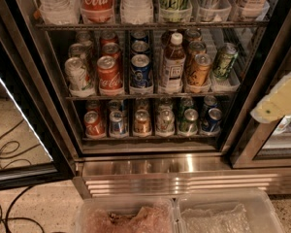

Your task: Pick green can from top shelf of fridge

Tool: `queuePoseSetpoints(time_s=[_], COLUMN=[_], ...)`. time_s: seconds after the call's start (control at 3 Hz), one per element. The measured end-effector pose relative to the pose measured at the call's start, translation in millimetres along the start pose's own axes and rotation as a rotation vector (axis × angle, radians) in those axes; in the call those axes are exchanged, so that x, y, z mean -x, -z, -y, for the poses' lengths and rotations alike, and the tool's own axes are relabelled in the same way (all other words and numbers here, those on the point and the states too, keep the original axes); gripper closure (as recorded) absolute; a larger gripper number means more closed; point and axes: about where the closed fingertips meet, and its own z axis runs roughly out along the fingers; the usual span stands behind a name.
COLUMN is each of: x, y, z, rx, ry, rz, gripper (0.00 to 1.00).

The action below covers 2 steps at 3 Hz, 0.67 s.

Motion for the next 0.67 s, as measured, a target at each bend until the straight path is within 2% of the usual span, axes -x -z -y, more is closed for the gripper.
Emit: queuePoseSetpoints(time_s=[0.33,0.67], x=[16.5,18.4], y=[5.1,10.9], z=[11.2,11.1], rx=[-0.054,-0.058], ry=[-0.077,-0.076], rz=[0.068,0.07], gripper=[0.0,0.0])
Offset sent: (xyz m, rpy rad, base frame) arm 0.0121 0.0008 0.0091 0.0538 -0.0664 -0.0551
